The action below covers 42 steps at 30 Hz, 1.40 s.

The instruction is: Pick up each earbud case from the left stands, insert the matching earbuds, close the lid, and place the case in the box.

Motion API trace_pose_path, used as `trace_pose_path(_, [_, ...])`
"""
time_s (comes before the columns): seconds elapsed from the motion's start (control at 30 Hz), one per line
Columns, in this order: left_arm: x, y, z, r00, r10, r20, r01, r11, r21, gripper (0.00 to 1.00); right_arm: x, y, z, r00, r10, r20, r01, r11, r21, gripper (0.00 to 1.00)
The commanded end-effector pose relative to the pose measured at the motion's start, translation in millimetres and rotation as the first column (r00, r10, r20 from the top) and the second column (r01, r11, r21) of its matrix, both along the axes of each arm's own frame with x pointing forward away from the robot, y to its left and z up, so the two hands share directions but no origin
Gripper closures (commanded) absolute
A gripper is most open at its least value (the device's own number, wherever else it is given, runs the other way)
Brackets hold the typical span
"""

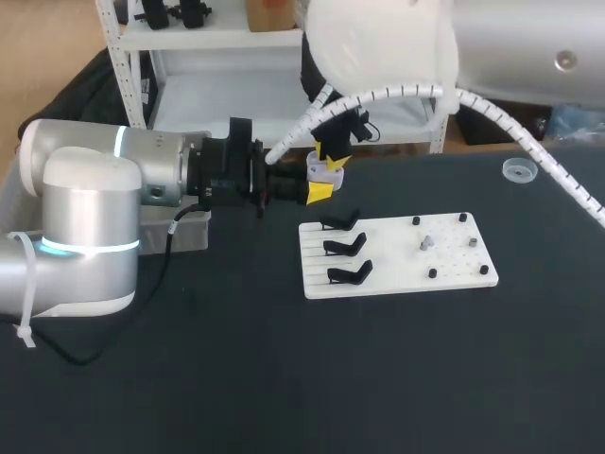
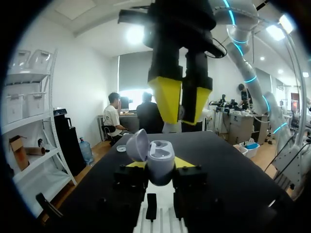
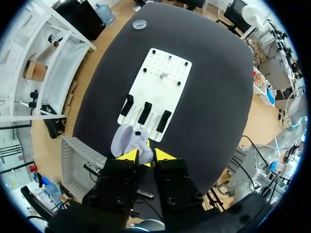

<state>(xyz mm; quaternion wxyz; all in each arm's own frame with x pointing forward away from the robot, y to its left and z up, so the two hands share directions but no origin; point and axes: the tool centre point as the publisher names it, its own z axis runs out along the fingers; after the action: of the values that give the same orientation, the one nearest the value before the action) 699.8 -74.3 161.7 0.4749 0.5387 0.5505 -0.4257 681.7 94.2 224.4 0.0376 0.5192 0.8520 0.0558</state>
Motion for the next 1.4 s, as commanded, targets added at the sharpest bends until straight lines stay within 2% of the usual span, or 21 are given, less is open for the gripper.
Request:
trace_pose_path(0.03, [-1.5,0,-0.5,1.000,0.005,0.003,-0.005,1.000,-0.002,1.00,-0.6,-4,-3,1.000,0.018,0.011,-0.018,1.000,0.005,1.00])
trace_pose_path(1.4, [-1.5,0,-0.5,1.000,0.005,0.003,-0.005,1.000,-0.002,1.00,11.1,-2,-17,0.999,0.036,-0.016,-0.036,0.999,-0.004,1.00])
